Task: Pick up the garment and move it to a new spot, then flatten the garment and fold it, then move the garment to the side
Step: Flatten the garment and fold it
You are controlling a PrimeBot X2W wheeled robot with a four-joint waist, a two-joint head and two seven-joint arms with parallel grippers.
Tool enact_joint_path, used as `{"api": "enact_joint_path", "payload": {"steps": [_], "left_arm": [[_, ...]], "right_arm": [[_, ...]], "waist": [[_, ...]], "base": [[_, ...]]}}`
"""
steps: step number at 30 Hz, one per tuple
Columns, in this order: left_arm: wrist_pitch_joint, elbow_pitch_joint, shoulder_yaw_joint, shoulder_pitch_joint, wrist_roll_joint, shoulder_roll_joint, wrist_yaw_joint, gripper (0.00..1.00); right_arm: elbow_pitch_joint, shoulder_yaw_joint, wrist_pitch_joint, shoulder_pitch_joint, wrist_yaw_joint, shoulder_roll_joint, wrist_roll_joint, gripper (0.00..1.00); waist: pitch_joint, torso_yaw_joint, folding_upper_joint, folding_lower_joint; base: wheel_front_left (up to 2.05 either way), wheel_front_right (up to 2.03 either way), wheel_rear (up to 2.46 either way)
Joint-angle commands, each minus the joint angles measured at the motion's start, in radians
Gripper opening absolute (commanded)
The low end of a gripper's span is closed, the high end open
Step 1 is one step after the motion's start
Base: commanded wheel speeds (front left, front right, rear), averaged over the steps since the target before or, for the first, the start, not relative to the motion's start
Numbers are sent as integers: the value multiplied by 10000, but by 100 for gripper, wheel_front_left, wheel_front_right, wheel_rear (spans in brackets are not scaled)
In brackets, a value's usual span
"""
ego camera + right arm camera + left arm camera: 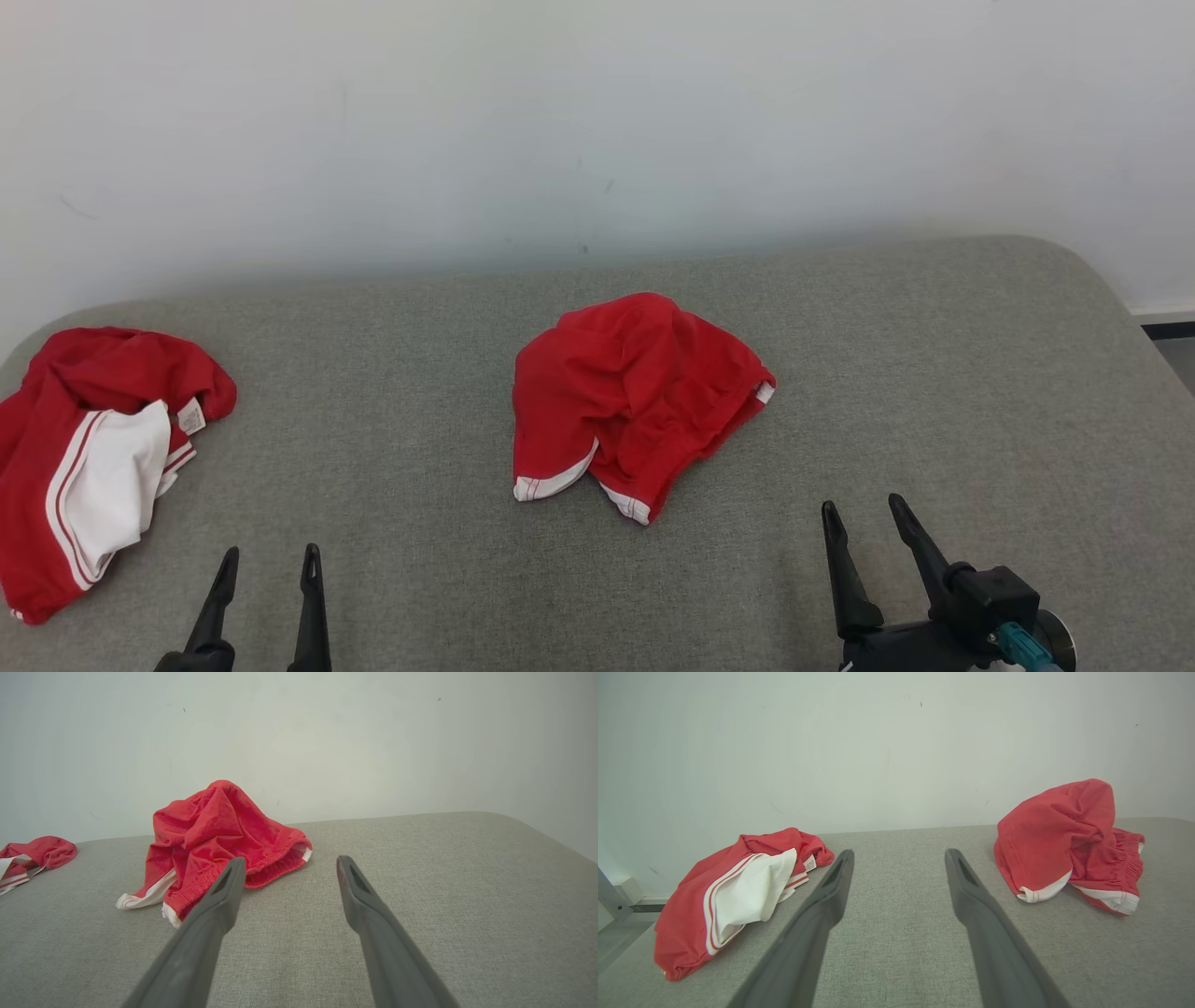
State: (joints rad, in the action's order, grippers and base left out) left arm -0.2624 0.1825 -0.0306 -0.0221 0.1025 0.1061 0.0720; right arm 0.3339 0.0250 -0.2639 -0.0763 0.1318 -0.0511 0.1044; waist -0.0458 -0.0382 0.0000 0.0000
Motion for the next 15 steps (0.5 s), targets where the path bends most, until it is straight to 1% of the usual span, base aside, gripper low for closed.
{"api": "enact_joint_path", "payload": {"steps": [1,15], "left_arm": [[-37,-48,19,-134,5,19,51,100],[-37,-31,31,-157,33,17,18,100]], "right_arm": [[60,17,-9,65,-22,16,64,100],[383,-50,6,-48,-22,16,27,100]], "waist": [[14,6,0,0],[56,9,0,0]], "base": [[0,0,0],[0,0,0]]}}
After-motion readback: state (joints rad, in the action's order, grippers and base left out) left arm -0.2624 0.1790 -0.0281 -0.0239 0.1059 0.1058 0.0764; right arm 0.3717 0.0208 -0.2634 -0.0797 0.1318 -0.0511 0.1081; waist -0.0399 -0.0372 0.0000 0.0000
